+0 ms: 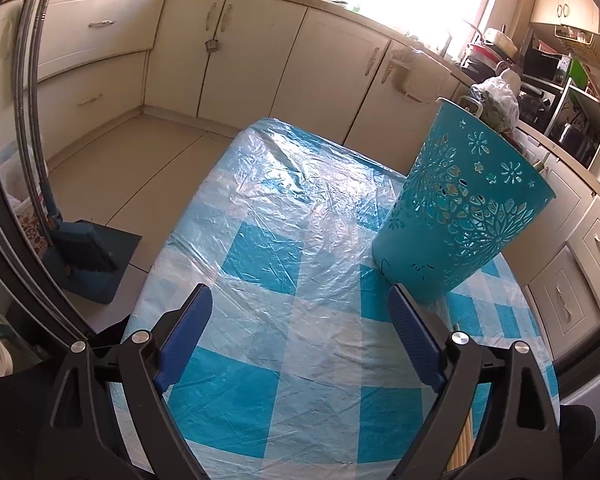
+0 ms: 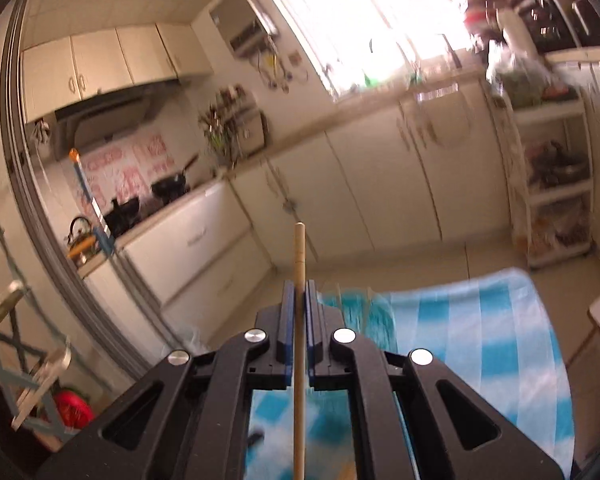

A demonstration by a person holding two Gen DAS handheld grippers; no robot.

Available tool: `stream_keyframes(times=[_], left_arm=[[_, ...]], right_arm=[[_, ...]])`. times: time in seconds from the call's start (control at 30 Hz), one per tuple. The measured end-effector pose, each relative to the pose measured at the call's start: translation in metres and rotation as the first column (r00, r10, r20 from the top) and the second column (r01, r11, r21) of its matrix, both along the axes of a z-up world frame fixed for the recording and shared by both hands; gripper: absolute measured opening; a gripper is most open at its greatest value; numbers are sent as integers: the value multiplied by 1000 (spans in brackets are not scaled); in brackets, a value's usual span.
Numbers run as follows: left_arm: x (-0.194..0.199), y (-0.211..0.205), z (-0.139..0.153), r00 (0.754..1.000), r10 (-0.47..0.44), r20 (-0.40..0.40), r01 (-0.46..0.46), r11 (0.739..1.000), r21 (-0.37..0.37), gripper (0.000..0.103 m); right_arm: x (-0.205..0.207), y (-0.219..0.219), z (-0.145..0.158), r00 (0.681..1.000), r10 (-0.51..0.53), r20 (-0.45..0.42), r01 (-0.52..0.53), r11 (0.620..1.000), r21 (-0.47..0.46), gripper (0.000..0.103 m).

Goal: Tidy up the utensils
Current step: 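Raise the chopstick over the basket with the right gripper and release it, then return the right gripper to the bundle and grasp another chopstick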

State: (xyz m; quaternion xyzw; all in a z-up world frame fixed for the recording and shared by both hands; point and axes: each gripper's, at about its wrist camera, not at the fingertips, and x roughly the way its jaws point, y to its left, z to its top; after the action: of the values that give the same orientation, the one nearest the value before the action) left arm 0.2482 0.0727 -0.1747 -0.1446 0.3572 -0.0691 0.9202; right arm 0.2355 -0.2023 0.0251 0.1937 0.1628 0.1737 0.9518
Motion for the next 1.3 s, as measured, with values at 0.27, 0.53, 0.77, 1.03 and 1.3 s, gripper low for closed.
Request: stream_keyframes(times=[0.27,0.53,0.77,1.03,1.3], left_arm=[[0,0,-1,1000,-2,-6,2,1000,-14,86],[1,-1,-2,1000,-15,-9,14,1000,-21,86],[0,-2,0,1000,-2,0,2,1000,-6,86],[-27,-32,33,996,-28,88,15,989,150,92],[-59,-52,55,994,-56,89,36,976,215,94]], right_arm=[[66,12,-15,982,-180,62,181,983,-26,6],[64,27,-56,993,-115,-26,110,985,-130,6],[14,17,-46,997,-81,7,81,988,-134,22],[-73,-2,-67,991,-123,-48,114,980,-164,46],[-119,-6,-116,967,-171,-190,139,975,-171,51]])
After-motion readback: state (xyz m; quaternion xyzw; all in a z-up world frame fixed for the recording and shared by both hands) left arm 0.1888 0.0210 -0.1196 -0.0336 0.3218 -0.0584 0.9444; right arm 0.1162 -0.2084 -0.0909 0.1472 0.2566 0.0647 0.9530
